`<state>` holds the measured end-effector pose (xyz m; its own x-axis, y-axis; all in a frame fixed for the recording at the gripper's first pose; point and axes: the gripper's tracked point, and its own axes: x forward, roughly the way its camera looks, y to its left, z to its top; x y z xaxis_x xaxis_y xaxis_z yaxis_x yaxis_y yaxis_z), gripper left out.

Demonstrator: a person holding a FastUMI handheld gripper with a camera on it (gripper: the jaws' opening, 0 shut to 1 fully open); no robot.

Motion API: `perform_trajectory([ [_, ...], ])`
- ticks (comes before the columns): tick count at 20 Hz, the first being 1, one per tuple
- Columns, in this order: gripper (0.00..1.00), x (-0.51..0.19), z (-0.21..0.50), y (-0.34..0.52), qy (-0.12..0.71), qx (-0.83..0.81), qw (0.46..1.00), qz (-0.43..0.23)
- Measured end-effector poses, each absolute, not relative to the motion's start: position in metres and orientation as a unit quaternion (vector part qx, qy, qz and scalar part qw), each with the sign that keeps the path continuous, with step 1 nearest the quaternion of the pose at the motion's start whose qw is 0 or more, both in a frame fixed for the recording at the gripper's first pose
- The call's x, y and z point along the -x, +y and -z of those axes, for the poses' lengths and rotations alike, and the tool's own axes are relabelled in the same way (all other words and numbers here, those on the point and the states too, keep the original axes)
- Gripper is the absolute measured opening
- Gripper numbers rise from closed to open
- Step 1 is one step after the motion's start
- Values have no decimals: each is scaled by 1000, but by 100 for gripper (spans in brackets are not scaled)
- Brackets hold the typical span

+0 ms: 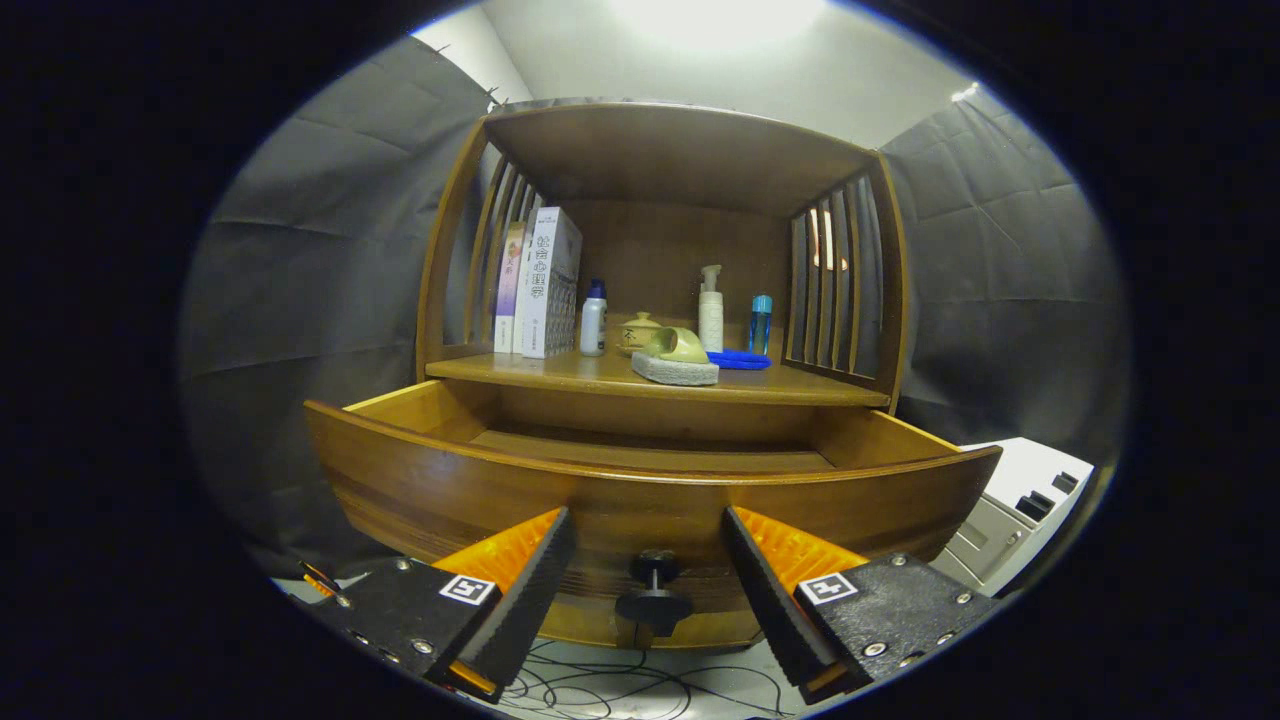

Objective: Pull open the drawer, take out the items inside it, and place them on the countertop above the cabinet.

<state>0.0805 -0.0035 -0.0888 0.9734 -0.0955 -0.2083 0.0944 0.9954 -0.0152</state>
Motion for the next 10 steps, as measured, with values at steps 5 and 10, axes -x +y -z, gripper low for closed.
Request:
perform_trajectory([
  [5, 94, -94, 83, -7, 94, 1, 995, 40],
  [10, 95, -108, 81, -5, 95, 12, 995, 39],
])
